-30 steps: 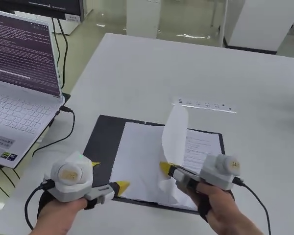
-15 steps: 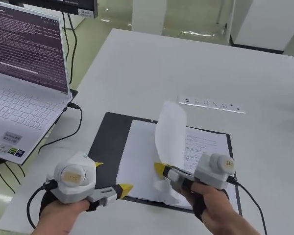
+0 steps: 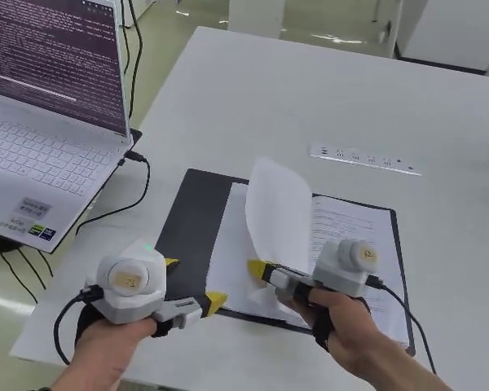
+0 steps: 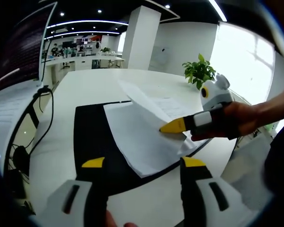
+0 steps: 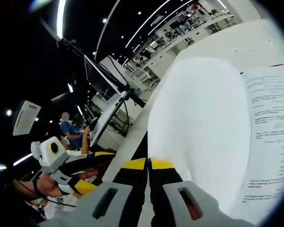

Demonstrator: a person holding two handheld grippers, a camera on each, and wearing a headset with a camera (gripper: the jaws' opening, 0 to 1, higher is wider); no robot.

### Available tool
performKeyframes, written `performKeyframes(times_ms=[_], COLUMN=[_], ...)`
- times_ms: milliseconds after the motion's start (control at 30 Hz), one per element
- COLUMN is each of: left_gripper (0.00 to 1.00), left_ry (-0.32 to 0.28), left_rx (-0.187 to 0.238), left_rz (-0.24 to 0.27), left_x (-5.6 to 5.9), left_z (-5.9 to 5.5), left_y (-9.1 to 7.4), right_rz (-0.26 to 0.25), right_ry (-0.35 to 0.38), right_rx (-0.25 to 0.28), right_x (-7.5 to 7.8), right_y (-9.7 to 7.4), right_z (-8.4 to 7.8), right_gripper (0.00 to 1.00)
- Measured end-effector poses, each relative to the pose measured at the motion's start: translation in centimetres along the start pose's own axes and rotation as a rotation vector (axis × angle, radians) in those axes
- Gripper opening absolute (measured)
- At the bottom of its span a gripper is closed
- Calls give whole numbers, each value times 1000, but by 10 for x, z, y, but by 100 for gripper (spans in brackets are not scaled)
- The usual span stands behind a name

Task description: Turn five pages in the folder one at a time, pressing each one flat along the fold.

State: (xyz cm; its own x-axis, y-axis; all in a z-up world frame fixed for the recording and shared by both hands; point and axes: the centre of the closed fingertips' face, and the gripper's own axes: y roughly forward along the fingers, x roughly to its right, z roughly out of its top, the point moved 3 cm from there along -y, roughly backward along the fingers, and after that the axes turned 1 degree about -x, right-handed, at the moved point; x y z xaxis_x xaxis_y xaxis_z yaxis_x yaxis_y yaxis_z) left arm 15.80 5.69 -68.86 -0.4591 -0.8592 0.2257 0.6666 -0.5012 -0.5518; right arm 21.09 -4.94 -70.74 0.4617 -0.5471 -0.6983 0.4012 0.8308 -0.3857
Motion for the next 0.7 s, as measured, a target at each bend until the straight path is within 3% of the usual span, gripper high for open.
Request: performKeyframes(times_ms=[333, 700], left_gripper=[61, 60], left_ry=[24, 9], left_rx=[-3, -17], left_rz=[5, 9], left_x=[-11, -12], left_z=[5, -5], left_y=[-9, -14], right_rz=[2, -18], right_ry=[22, 110], right_rx=[-29, -47], right_x=[-2, 7], right_y=[23, 45], right_z=[-11, -32], right_gripper=[0, 0])
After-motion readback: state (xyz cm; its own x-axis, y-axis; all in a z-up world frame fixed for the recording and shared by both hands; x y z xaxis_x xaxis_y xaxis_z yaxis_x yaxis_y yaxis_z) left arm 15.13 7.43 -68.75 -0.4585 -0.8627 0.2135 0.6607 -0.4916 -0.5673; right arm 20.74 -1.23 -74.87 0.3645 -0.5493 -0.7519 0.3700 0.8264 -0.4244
